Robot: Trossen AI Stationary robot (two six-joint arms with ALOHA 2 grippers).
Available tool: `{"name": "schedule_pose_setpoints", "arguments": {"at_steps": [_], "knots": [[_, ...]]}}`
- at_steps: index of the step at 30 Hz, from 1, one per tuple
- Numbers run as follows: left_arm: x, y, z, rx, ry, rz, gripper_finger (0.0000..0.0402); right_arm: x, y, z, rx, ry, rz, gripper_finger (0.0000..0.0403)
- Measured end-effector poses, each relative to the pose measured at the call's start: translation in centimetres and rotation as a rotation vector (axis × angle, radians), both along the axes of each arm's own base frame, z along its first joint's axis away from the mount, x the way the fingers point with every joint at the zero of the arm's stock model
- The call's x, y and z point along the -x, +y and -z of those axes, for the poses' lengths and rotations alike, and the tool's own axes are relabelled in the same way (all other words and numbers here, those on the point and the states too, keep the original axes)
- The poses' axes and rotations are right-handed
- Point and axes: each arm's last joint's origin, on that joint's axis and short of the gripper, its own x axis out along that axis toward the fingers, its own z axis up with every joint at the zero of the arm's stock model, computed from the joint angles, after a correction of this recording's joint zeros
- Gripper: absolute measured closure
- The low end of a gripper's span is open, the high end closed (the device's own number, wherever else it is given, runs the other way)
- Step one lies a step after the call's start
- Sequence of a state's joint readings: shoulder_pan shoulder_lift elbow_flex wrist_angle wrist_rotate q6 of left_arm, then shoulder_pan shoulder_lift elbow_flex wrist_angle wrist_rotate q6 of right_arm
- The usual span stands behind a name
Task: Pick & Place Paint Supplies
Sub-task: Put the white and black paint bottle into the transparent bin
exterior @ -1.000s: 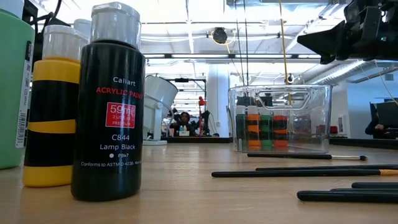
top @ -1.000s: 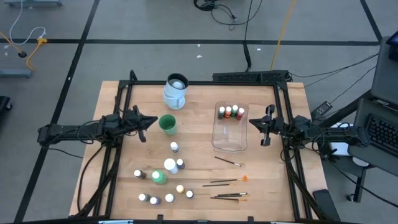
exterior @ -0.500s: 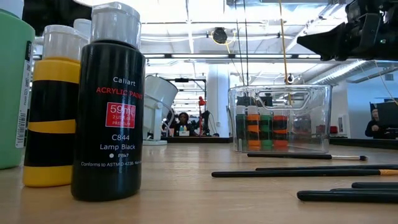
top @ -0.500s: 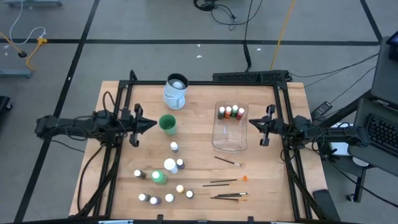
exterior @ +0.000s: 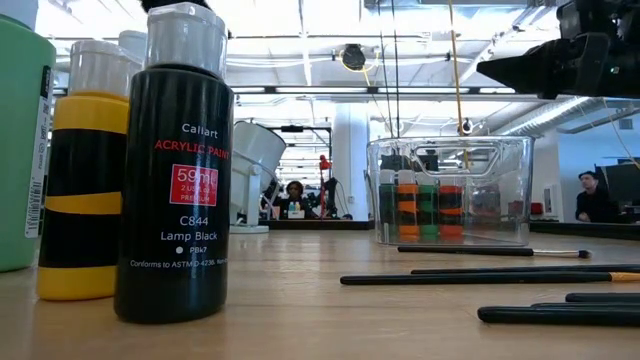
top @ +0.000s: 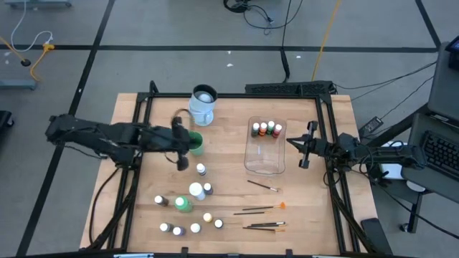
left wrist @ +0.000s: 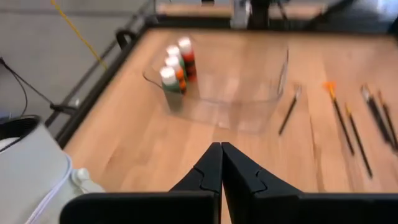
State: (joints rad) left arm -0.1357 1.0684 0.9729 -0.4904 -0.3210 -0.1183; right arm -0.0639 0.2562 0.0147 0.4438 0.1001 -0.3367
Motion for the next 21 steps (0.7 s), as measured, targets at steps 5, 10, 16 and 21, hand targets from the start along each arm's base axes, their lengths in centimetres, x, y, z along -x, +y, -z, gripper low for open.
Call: {"name": "schedule_pose_setpoints", "arguments": {"at_steps": [5,10,16,21], "knots": [[-3.1,-1.2,-0.6,-0.016,0.226,0.016,0.0374,0.0,0.0,0.0,-0.068,-0.013,-0.013,0.0399],[-5.5,-2.3,-0.5,0.034,0.469,0.003,0.0303,0.0,0.0,0.0,-0.104,-0.016,-0.020,0.0399],[-7.9,-3.1,0.7,0.012,0.697,0.049,0.0211,0.0,0.0,0.0,-0.106,-0.017,-0.020,0.0399],[-9.2,-2.8,2.8,0.070,0.806,0.093,0.0183,0.0,0.0,0.0,-0.086,-0.015,-0.016,0.0399]]}}
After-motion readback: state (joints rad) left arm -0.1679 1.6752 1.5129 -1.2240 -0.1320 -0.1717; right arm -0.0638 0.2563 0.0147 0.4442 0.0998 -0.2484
